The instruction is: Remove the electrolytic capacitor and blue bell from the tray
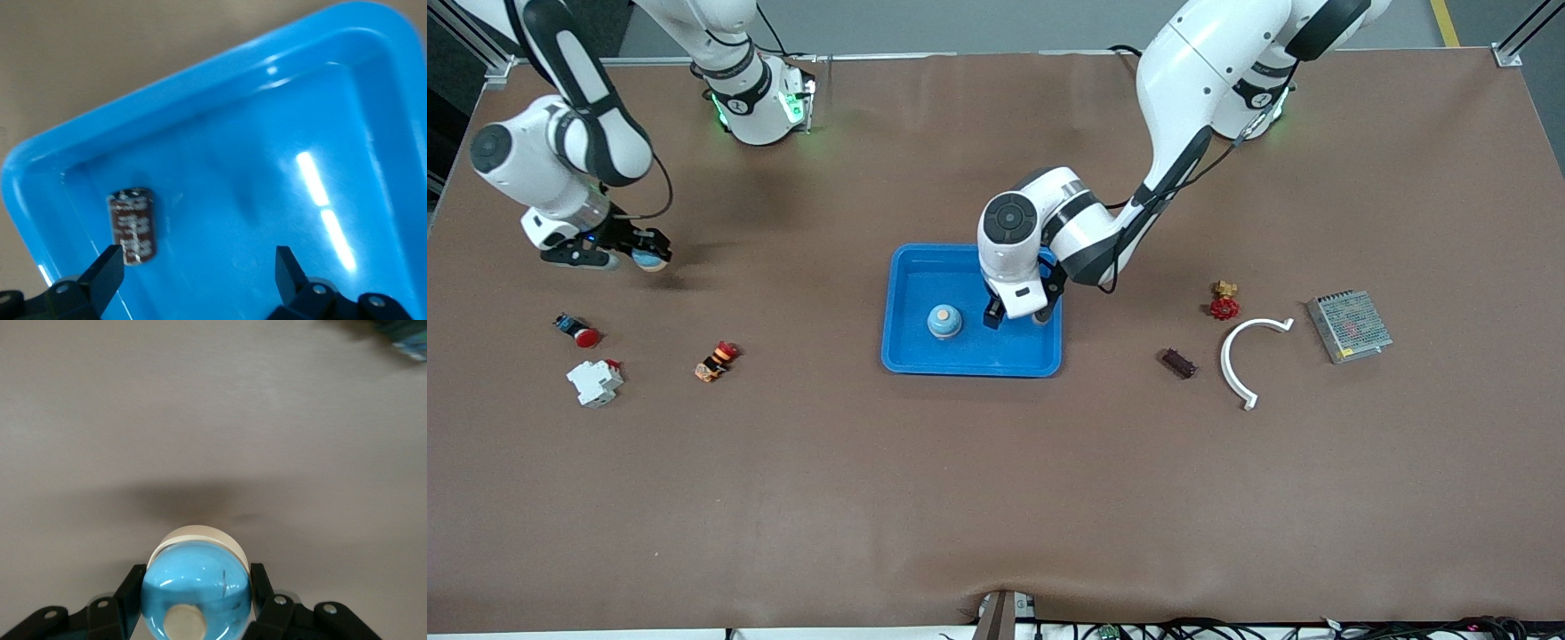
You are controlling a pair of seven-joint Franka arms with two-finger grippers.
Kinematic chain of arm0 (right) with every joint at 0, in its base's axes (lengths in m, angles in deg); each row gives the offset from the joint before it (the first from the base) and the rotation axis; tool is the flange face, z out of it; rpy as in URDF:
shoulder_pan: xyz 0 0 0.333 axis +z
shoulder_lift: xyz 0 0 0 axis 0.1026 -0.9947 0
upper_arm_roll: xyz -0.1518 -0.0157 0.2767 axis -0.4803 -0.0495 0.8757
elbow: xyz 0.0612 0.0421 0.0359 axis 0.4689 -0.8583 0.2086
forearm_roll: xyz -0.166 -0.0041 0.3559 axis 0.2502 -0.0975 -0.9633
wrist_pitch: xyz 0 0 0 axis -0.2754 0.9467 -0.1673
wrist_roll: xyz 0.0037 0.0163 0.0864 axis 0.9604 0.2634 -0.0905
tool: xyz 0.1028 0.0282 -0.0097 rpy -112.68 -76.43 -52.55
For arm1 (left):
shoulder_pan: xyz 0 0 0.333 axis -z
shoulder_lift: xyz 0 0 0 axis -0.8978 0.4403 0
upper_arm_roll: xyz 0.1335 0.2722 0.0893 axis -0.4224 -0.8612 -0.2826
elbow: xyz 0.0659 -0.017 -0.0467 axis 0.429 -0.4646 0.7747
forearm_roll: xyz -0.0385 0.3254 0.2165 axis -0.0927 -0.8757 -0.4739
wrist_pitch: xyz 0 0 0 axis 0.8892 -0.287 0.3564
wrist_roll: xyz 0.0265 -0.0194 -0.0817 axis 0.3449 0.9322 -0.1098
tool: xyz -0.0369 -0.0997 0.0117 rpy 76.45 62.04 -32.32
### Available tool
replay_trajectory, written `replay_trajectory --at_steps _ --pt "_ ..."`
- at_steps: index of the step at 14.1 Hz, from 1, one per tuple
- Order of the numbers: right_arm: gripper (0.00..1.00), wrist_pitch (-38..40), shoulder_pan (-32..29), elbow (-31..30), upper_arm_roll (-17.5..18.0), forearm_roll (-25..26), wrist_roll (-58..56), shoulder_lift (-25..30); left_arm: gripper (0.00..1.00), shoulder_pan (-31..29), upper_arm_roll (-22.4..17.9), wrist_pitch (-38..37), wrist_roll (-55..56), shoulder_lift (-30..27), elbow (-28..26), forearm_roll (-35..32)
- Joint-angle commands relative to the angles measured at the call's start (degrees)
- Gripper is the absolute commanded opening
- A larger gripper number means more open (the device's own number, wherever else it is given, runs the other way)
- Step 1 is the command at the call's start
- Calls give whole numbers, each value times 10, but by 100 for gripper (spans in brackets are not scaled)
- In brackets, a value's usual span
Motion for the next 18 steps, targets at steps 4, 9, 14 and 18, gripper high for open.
replay_trajectory --at_steps 4,9,14,18 --pt "0 -55 176 -41 3 -3 247 5 100 7 -5 -26 28 12 -7 -12" --pt "0 -71 269 -52 3 -3 372 3 98 8 -5 -27 30 21 -12 -9" --pt "0 -102 350 -51 4 -3 492 -23 74 9 -5 -27 43 26 -15 -11" --pt "0 -219 351 -45 3 -3 491 -126 10 15 -5 -27 38 26 -14 -11"
